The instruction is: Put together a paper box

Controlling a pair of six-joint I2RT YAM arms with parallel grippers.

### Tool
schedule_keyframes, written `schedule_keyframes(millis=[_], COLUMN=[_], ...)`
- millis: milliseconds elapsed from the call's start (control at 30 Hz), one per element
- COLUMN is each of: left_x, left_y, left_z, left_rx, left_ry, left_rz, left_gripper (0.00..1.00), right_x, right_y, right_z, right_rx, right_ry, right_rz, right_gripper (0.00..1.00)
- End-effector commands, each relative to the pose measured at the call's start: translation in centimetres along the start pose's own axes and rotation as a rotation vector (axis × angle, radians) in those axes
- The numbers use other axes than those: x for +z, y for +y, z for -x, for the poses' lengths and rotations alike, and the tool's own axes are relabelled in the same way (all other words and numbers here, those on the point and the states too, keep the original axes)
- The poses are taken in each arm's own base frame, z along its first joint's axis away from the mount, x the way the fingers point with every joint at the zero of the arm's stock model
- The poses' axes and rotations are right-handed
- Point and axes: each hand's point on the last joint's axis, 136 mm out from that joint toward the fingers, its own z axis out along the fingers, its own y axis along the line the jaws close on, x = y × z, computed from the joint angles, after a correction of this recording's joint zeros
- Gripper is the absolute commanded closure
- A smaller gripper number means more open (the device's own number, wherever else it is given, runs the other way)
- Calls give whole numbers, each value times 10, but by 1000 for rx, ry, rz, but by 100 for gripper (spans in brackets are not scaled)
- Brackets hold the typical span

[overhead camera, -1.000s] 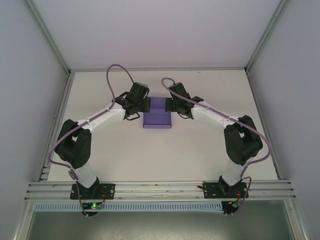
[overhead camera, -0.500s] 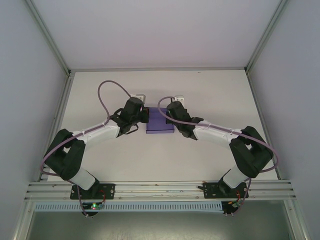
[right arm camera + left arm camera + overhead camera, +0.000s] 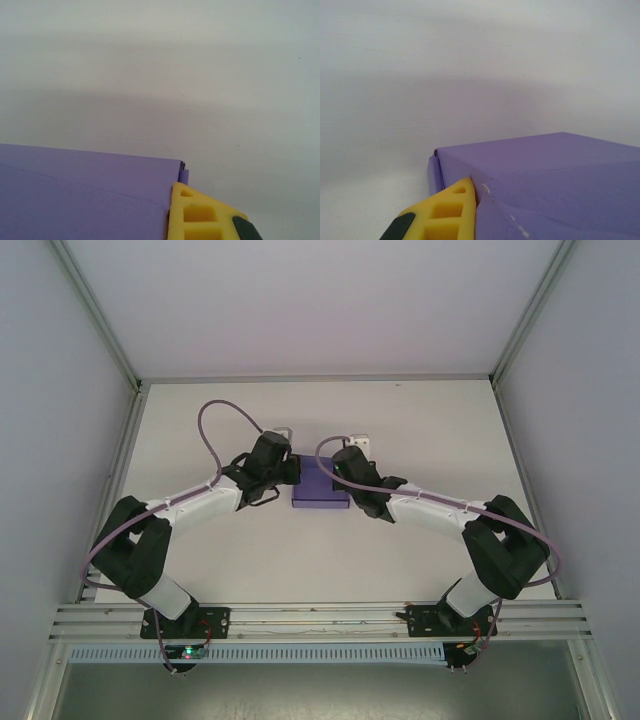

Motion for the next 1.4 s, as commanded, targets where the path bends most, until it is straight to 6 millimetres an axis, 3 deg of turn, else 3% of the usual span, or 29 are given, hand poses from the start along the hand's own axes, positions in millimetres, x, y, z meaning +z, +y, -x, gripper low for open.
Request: schedule_keyframes(millis=[0,167,333,367,533,567,667,800,967,1067,1200,1367], left_x=[3,-13,-31,-35,-59,-65,-80,-95,-89,-86,-101,-129], left_y=[8,14,8,6,-5,-7,-3,16,25,20,-12,-10], left_z=[-53,-77,-78,-76,-68,-66,-59,-44,-25,-10,6,14], left_rx=[14,40,28,24,23,22,-12,-107,-260,-265,-198,-174], left_ry=[128,136,115,106,107,107,100,49,5,-8,-33,-82], left_rz=[-9,-37,-74,-81,-106,-108,-65,72,128,94,-64,-54], left_gripper=[96,79,61,55,3,0,0,0,0,0,0,0], right_x=[-12,-18,-26,-27,-31,-32,-34,-34,-33,-33,-31,-29], right_y=[21,13,8,7,1,0,0,3,9,8,3,5], right_z=[-2,-24,-41,-43,-53,-54,-57,-60,-65,-67,-65,-58], right_rx=[33,-34,-78,-89,-111,-114,-123,-147,-195,-215,-223,-229], right_ry=[-26,-51,-94,-100,-116,-122,-142,-167,-185,-190,-192,-207], right_rz=[111,107,94,88,63,56,64,81,70,44,-3,-24], right_gripper=[98,98,99,99,99,99,99,97,96,95,96,95])
